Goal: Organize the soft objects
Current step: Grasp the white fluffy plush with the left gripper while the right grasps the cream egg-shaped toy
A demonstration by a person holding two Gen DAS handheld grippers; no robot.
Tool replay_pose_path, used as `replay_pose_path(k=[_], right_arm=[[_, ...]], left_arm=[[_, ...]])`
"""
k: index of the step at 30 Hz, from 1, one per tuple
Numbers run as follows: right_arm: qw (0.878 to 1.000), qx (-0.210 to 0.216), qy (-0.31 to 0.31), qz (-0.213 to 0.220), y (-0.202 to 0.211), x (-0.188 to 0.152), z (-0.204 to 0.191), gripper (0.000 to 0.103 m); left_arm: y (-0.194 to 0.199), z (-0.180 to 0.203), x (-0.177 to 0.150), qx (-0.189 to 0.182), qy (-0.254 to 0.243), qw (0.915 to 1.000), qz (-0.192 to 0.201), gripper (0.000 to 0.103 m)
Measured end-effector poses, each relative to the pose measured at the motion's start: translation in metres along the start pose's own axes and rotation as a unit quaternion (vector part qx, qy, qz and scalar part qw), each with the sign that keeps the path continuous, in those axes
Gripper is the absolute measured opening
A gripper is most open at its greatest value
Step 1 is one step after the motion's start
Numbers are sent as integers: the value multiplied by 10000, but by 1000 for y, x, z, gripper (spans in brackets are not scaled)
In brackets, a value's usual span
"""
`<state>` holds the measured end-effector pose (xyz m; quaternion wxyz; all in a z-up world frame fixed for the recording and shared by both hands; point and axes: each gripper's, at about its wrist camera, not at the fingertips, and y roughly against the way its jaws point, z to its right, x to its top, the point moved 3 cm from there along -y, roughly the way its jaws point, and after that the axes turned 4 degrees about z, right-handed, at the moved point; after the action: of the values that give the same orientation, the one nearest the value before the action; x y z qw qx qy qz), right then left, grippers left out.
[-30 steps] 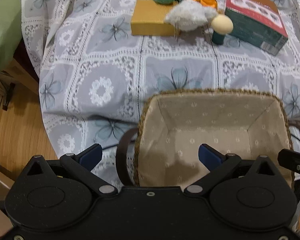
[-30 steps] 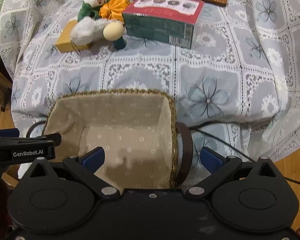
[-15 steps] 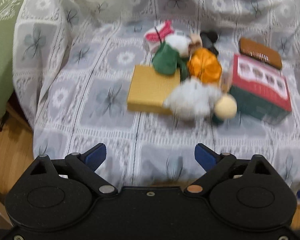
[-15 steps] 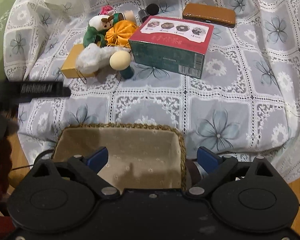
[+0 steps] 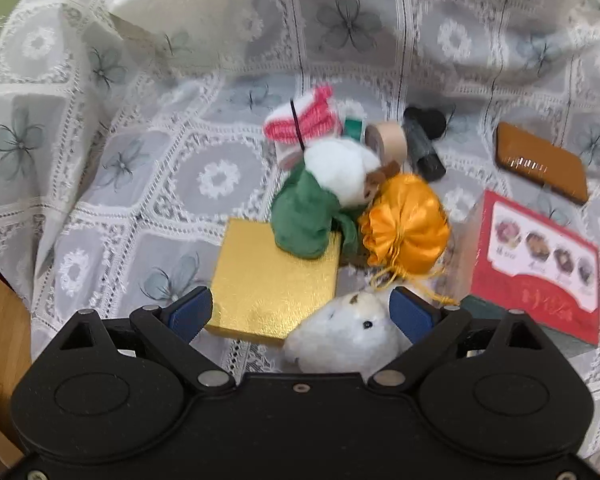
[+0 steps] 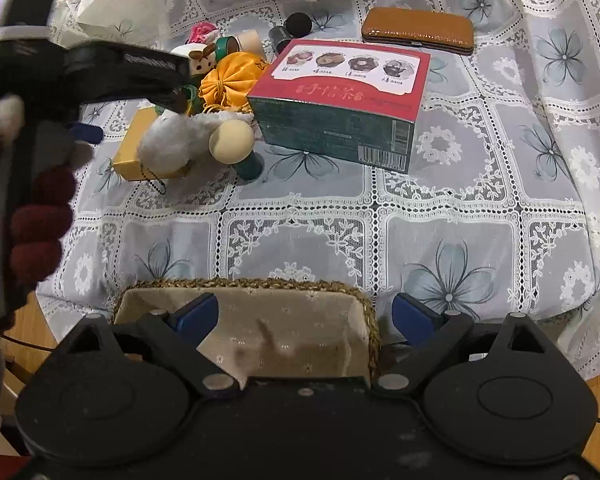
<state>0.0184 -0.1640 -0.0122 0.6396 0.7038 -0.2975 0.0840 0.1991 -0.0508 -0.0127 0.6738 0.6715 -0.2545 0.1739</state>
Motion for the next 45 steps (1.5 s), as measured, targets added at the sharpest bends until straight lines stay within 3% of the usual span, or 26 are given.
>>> replay_pose_path(k=[11, 17, 26, 34, 36, 42, 45], right_arm=[[9999, -63, 76, 71, -6, 3, -2, 94], [9990, 23, 285, 349, -15, 15, -14, 94], [9844, 242, 1421, 1013, -42, 32, -51, 91], [9722, 556, 1919, 1218, -61, 43, -69, 67], [9719, 544, 1957, 1192, -67, 43, -72, 65], [9733, 720, 1897, 1072, -73, 37, -72, 37], [9752, 725, 1779, 1096, -69, 36, -66, 35]], left_arm=[[0, -15, -44, 21, -122, 9991, -415, 95], [1, -33, -54, -96, 154, 9987, -475, 96], [-3, -44, -54, -252, 263, 9981, -490, 99], [-5, -49, -52, -458, 345, 9967, -577, 98], [-6, -50, -52, -501, 382, 9961, -622, 98], [-6, -46, -53, -577, 336, 9956, -657, 97], [-4, -43, -53, -600, 334, 9956, -642, 96]])
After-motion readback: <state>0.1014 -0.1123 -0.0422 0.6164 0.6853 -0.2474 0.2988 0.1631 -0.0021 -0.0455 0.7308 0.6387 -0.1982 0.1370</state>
